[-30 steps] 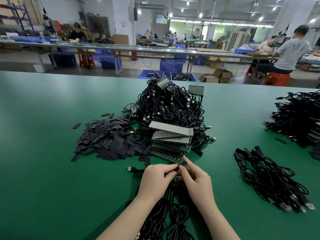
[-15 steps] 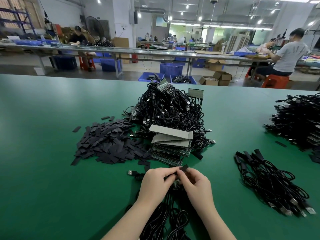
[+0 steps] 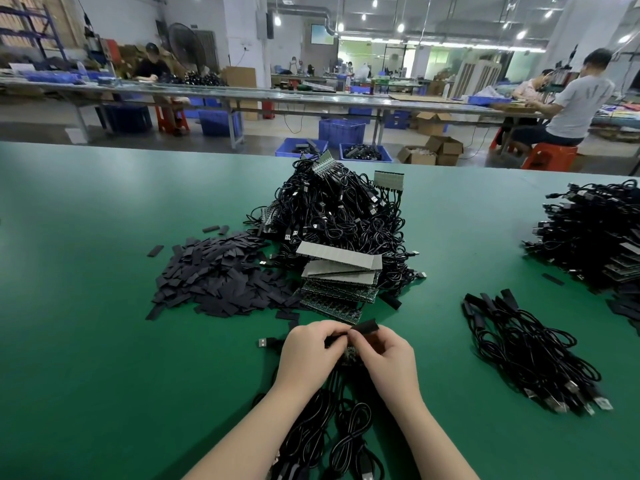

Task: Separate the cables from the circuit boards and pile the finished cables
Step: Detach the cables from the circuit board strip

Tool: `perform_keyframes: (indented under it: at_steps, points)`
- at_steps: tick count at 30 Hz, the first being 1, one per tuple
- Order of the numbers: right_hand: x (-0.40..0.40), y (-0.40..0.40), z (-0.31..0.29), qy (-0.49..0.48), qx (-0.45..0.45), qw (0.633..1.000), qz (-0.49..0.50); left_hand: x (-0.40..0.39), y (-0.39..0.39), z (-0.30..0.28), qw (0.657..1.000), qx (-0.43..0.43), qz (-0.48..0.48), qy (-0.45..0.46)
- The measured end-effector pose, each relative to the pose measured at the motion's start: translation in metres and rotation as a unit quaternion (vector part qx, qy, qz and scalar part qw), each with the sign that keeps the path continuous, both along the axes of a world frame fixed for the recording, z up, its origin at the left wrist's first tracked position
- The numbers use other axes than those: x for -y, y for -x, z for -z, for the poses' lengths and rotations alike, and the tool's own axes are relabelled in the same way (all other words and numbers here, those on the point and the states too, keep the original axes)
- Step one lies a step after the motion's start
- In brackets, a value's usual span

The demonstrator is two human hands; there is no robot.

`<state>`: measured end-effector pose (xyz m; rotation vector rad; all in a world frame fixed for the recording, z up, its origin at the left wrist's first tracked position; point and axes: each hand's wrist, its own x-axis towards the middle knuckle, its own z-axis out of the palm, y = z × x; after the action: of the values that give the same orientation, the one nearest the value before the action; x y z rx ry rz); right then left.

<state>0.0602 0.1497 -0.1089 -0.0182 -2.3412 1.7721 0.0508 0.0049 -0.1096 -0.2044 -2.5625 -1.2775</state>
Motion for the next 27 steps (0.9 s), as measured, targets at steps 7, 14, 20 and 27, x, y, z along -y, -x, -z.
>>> perform_keyframes:
  at_steps: [7, 14, 20, 27]
  points:
    - [0.000, 0.001, -0.004, 0.011, 0.014, 1.000, 0.003, -0.002, -0.001, -0.004, 0.998, -0.018, -0.004, 0.062]
    - [-0.034, 0.020, -0.025, 0.313, 0.104, 0.937, 0.117, -0.001, 0.000, -0.004, 0.994, -0.031, -0.013, 0.102]
    - [-0.112, 0.022, -0.052, -0.061, 0.039, 0.975, 0.208, -0.002, 0.000, -0.003, 0.993, -0.024, -0.016, 0.117]
    - [-0.171, 0.024, -0.064, -0.486, 0.108, 0.831, 0.248, -0.002, 0.003, 0.000, 0.993, -0.018, -0.023, 0.114]
